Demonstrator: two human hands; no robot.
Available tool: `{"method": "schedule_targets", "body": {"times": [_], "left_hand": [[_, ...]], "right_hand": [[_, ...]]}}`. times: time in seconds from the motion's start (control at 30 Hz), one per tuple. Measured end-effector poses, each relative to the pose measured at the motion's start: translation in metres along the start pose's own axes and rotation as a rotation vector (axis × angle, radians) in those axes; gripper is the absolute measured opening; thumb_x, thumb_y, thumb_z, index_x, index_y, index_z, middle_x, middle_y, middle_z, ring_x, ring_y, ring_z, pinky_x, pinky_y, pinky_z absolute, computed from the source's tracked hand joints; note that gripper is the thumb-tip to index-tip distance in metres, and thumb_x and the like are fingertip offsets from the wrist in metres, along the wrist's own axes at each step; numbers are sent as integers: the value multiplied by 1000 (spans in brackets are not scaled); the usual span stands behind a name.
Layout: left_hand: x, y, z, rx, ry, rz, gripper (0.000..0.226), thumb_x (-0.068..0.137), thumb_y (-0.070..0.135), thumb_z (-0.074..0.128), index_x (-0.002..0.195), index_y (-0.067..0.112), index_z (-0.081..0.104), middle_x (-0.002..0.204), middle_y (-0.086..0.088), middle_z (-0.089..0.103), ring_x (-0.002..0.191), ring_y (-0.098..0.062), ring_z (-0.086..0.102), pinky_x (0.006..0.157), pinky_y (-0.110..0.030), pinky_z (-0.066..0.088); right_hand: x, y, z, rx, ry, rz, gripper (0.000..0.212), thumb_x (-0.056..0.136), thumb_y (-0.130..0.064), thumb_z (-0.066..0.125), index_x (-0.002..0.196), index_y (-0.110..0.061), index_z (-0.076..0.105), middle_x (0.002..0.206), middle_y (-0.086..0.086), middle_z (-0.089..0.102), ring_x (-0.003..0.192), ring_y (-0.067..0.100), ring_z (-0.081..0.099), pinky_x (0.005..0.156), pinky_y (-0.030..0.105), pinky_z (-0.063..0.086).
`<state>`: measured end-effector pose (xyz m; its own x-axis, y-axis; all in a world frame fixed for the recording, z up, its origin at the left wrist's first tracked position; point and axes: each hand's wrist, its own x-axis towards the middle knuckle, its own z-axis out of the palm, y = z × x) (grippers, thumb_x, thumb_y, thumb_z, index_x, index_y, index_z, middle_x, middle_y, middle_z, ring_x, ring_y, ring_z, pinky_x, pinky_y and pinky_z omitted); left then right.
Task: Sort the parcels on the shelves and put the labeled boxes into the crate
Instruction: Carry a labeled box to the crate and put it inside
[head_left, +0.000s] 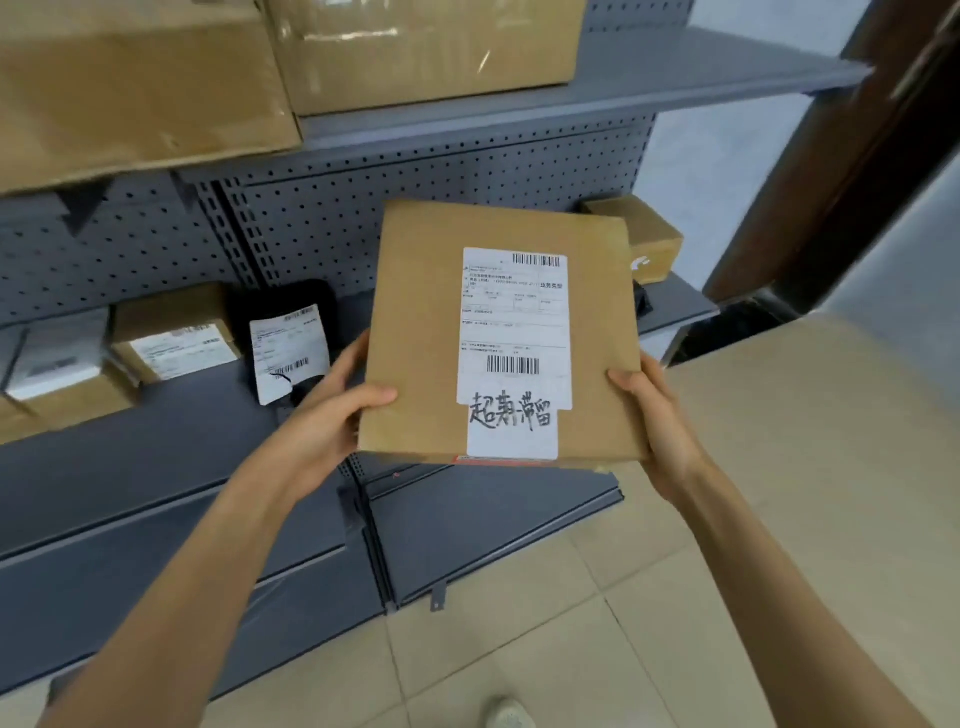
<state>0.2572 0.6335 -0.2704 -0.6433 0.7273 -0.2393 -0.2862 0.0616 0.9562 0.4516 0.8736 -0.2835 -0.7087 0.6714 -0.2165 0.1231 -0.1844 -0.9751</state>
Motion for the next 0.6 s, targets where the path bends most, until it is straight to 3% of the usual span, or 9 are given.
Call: {"method": "schedule_targets", "body": {"times": [0.13,0.3,0.4,0.5,0.6], "left_hand": [[-30,1,24,21,-143,-32,84,64,24,76,140,37,42,114,11,69,107,-14,63,82,-34,52],[-71,-8,85,84,-297,-71,54,87,20,63,135,36,45,101,16,73,90,-5,69,88,-39,52],[-101,-15,140,163,-451,-98,59,83,27,69,134,42,44,105,13,73,100,-10,66,81,-37,54],[-138,-25,204,204,-599,-120,58,84,23,68,133,43,45,110,6,70,97,-12,65,78,-34,52],[-185,-39,269,234,-807,-132,72,67,32,76,132,43,47,110,4,70,95,-13,67,80,-35,53]], "right_hand": [[-88,0,-16,8,198,-29,61,74,-43,58,133,-34,48,118,-4,65,100,14,64,79,32,49],[-204,7,-53,45,441,-54,65,68,-45,64,131,-34,51,118,-4,67,97,11,65,77,31,48],[-283,12,-83,91,615,-81,65,69,-42,65,132,-37,48,115,-7,67,97,11,65,80,31,50],[-368,21,-112,122,796,-106,60,73,-39,61,131,-40,47,109,-13,68,91,5,65,76,27,48],[-456,33,-138,164,965,-120,60,72,-39,61,130,-41,46,108,-13,68,87,2,66,76,26,48]]}}
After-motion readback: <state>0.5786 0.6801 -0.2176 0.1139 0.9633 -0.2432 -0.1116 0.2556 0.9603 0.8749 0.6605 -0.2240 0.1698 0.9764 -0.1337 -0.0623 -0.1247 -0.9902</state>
